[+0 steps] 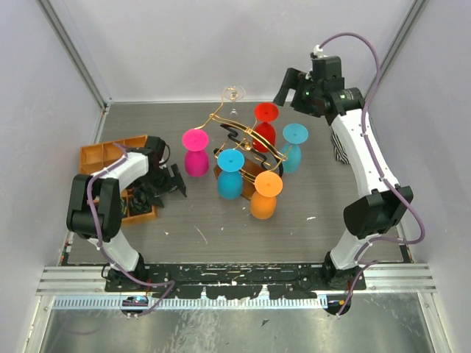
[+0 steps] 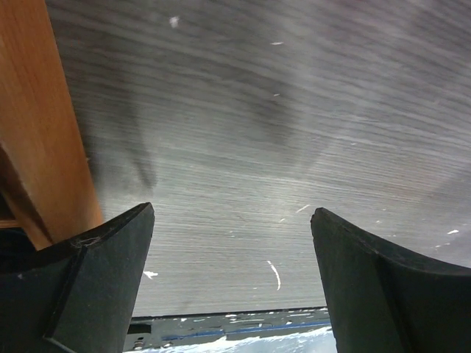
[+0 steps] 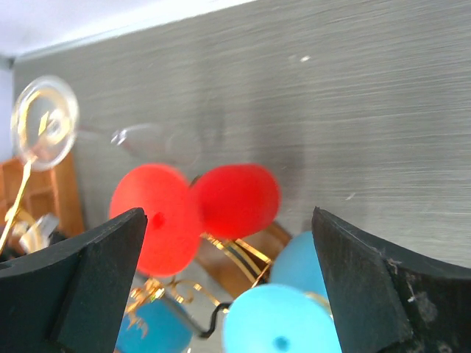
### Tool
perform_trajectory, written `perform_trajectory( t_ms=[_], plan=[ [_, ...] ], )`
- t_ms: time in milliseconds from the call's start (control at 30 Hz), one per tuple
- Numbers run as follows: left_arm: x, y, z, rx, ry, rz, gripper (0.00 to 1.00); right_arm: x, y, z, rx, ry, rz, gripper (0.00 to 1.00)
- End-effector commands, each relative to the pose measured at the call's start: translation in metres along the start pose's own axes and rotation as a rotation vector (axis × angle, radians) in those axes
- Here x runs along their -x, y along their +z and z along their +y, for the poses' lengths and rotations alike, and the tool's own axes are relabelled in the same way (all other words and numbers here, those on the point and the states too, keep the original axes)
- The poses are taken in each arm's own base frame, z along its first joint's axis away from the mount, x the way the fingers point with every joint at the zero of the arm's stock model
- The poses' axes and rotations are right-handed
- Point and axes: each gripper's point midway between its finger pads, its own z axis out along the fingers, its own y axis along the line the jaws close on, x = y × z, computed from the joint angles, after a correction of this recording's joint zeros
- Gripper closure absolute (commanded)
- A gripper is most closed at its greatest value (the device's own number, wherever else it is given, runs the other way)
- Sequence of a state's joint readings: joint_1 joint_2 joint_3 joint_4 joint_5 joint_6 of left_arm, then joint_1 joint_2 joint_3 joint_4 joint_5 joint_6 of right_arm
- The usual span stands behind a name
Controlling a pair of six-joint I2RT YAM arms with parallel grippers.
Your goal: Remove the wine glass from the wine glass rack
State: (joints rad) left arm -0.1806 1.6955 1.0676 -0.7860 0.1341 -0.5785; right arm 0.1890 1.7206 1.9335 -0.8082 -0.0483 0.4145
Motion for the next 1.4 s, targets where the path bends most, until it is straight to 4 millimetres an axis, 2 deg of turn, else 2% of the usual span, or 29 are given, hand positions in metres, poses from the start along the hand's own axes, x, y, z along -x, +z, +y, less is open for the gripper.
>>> perform_trajectory(
  t_ms=[0,133,267,467,833,967,1033,1133,1167,1233,1367],
  plan=[
    [-0.007,0.003,0.036,0.08,-0.068,0.019,0.05,0.002,-0.039,0.033,0.141,-0.044,-0.035,0.01],
    [0.002,-0.014,0.057,0.079,-0.12,-0.015,0.04,-0.008,-0.044,0.048,0.241,-0.031,-0.001,0.01],
    [0.019,-0.044,0.06,0.079,-0.11,-0.093,0.04,-0.016,-0.036,0.055,0.286,-0.011,0.043,0.14],
    [0.03,-0.083,0.042,-0.014,-0.085,-0.198,0.04,-0.025,-0.016,0.062,0.364,0.03,0.11,0.3],
    [0.021,-0.128,0.028,-0.111,-0.067,-0.281,0.04,-0.028,0.004,0.057,0.359,0.049,0.144,0.41],
    [0.021,-0.139,0.024,-0.131,-0.064,-0.301,0.04,-0.029,0.004,0.066,0.414,0.064,0.155,0.56],
    [0.021,-0.142,0.024,-0.129,-0.062,-0.302,0.04,-0.028,0.0,0.069,0.431,0.071,0.15,0.69],
    [0.021,-0.145,0.026,-0.118,-0.054,-0.306,0.04,-0.025,-0.005,0.071,0.445,0.072,0.138,0.81],
    [0.021,-0.153,0.026,-0.125,-0.049,-0.334,0.04,-0.024,-0.006,0.071,0.45,0.074,0.136,0.85],
    [0.021,-0.156,0.026,-0.126,-0.044,-0.341,0.04,-0.023,-0.008,0.071,0.455,0.08,0.137,0.91],
    [0.02,-0.156,0.025,-0.13,-0.048,-0.338,0.04,-0.022,-0.014,0.07,0.485,0.104,0.149,0.97]
  ],
)
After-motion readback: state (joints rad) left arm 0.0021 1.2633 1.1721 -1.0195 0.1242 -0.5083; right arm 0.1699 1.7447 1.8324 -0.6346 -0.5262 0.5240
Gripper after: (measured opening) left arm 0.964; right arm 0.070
